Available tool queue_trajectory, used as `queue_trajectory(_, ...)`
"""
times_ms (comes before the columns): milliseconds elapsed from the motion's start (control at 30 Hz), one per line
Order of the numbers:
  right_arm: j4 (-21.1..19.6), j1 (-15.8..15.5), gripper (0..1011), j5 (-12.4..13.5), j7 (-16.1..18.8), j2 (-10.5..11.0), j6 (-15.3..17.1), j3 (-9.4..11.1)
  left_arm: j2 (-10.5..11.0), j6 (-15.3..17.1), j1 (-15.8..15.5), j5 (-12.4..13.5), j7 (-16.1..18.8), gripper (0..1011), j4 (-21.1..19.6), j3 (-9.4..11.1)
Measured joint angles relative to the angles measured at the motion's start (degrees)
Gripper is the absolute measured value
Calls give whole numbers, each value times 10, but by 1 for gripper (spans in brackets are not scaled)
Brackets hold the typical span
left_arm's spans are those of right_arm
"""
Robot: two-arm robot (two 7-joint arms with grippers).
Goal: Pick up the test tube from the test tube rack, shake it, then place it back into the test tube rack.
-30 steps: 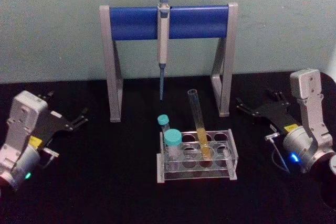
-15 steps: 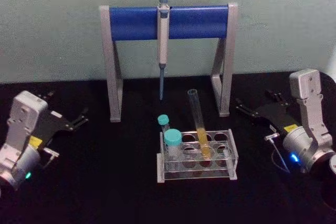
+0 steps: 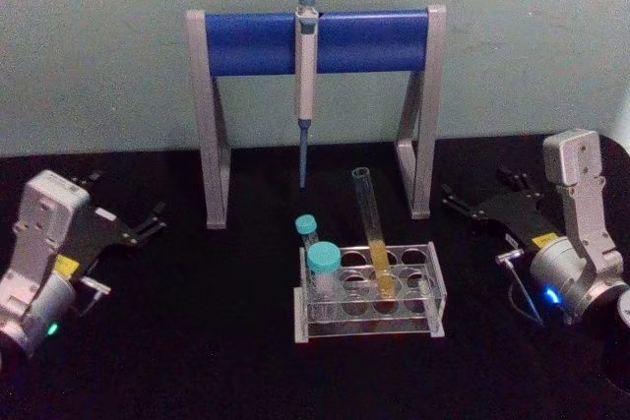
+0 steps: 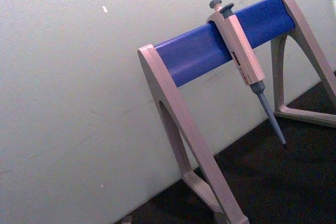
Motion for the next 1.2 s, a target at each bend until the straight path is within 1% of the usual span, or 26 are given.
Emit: queue_trajectory(1200, -1, 0, 1000, 1, 0, 0, -1, 0, 0, 0, 0, 0, 0, 1002, 0, 0)
